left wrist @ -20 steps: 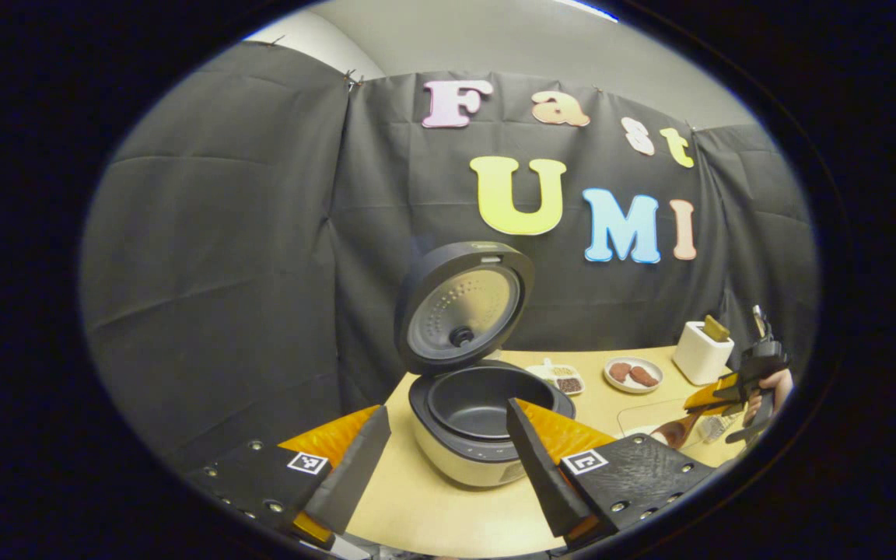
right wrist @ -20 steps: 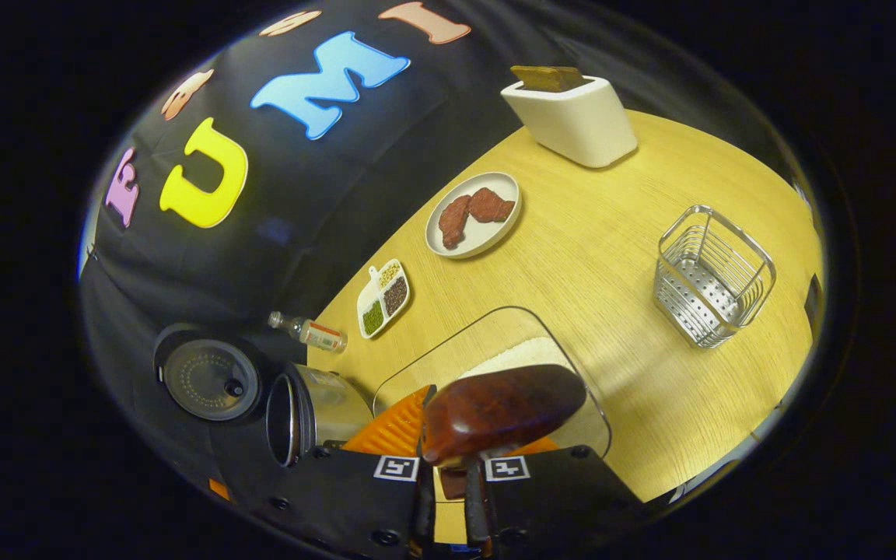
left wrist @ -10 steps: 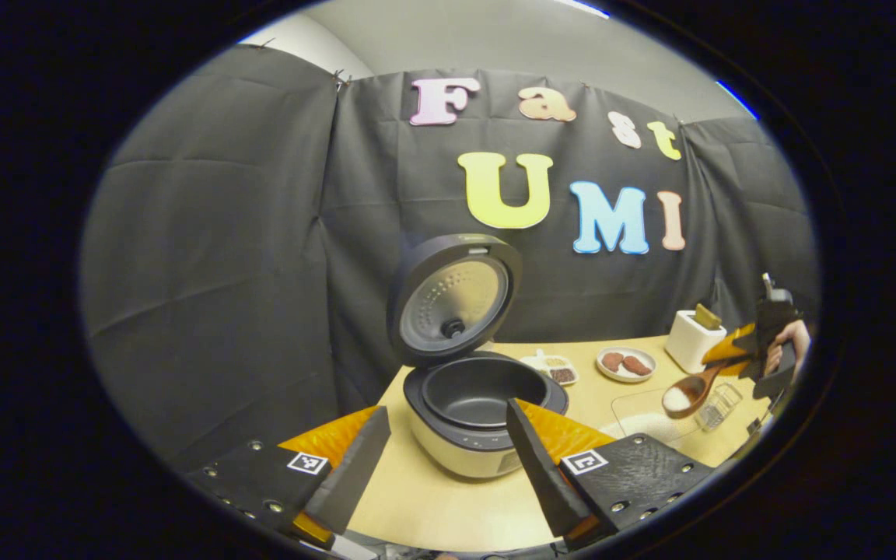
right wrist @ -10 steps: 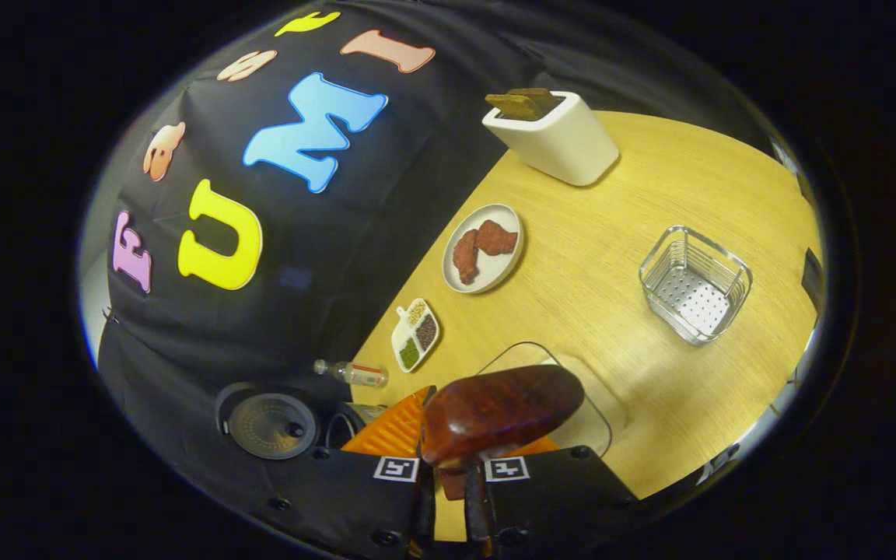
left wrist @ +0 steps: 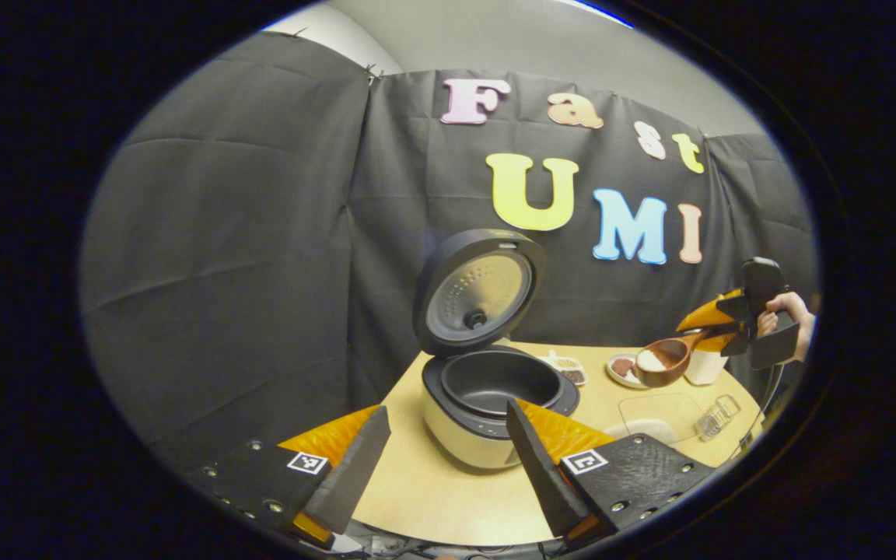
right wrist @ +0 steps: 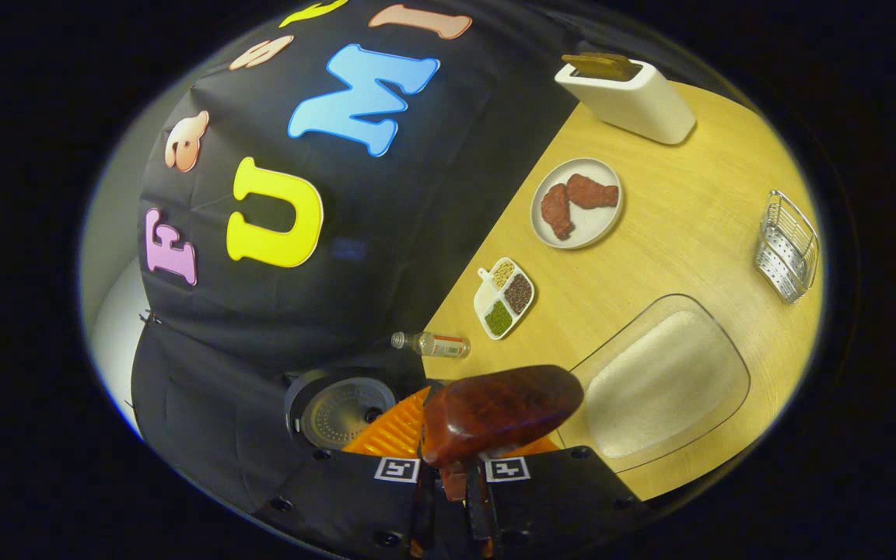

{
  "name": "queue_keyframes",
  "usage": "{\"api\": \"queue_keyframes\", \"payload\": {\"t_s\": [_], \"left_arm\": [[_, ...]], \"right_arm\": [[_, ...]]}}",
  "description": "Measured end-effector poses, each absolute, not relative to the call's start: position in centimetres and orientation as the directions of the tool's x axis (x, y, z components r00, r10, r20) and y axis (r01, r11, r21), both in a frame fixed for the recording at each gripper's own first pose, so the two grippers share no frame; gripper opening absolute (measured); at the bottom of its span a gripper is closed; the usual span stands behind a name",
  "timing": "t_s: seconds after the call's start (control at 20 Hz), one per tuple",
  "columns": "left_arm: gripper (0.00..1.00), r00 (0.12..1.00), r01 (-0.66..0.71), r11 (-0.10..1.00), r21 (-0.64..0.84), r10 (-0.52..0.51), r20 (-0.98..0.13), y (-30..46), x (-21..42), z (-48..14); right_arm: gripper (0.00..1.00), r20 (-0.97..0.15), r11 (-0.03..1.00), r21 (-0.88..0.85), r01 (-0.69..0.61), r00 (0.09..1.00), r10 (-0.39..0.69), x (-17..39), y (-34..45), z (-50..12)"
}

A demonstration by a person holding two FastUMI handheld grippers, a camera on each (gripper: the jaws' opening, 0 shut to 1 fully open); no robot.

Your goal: Close the left gripper, press the button to open the rice cooker; take a wooden spoon from the chopstick holder with the right hand, scoop a spoonful of rice and pour it into the rice cooker, then put the wooden spoon back into the chopstick holder.

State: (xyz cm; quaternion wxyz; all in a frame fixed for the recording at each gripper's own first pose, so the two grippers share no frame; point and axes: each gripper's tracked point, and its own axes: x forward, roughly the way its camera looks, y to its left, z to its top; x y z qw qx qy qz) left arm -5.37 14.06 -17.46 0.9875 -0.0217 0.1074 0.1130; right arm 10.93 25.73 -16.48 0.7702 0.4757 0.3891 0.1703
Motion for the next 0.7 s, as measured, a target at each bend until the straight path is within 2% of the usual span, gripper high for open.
{"api": "queue_keyframes", "payload": {"t_s": [0.1, 0.15, 0.2, 0.25, 0.3, 0.4, 0.55, 0.6, 0.65, 0.7], "left_arm": [[0.93, 0.946, -0.255, 0.967, -0.018, 0.245, -0.214, 15.1, -6.2, -17.2], [0.93, 0.942, -0.268, 0.963, -0.018, 0.257, -0.217, 15.5, -6.5, -17.2], [0.93, 0.938, -0.279, 0.960, -0.019, 0.268, -0.220, 15.7, -6.9, -17.3], [0.93, 0.936, -0.286, 0.958, -0.024, 0.273, -0.221, 15.9, -7.1, -17.4], [0.93, 0.935, -0.290, 0.957, -0.029, 0.277, -0.221, 16.1, -7.3, -17.5], [0.95, 0.931, -0.304, 0.952, -0.026, 0.291, -0.222, 16.5, -7.8, -17.6], [0.93, 0.924, -0.325, 0.946, -0.023, 0.312, -0.221, 17.2, -8.3, -17.7], [0.95, 0.922, -0.330, 0.944, -0.027, 0.316, -0.225, 17.5, -8.4, -17.9], [0.95, 0.919, -0.335, 0.942, -0.030, 0.320, -0.231, 17.7, -8.4, -18.2], [0.93, 0.916, -0.340, 0.940, -0.033, 0.323, -0.237, 17.9, -8.5, -18.4]], "right_arm": [[0.12, -0.425, 0.489, 0.869, 0.074, 0.619, 0.661, 11.3, 27.9, -15.8], [0.17, -0.416, 0.488, 0.871, 0.057, 0.613, 0.672, 11.5, 29.0, -15.4], [0.12, -0.413, 0.491, 0.870, 0.040, 0.603, 0.682, 11.9, 30.3, -15.4], [0.17, -0.414, 0.500, 0.866, 0.022, 0.592, 0.692, 12.1, 31.6, -15.4], [0.12, -0.416, 0.512, 0.859, 0.002, 0.584, 0.697, 12.2, 32.7, -15.3], [0.12, -0.414, 0.525, 0.851, -0.034, 0.572, 0.708, 12.7, 35.1, -15.3], [0.12, -0.402, 0.539, 0.838, -0.086, 0.569, 0.717, 13.6, 38.5, -15.1], [0.12, -0.409, 0.559, 0.822, -0.111, 0.569, 0.714, 13.8, 39.6, -15.4], [0.16, -0.417, 0.584, 0.800, -0.139, 0.571, 0.707, 13.9, 40.6, -15.5], [0.12, -0.421, 0.609, 0.774, -0.176, 0.575, 0.701, 14.0, 41.5, -15.7]]}}
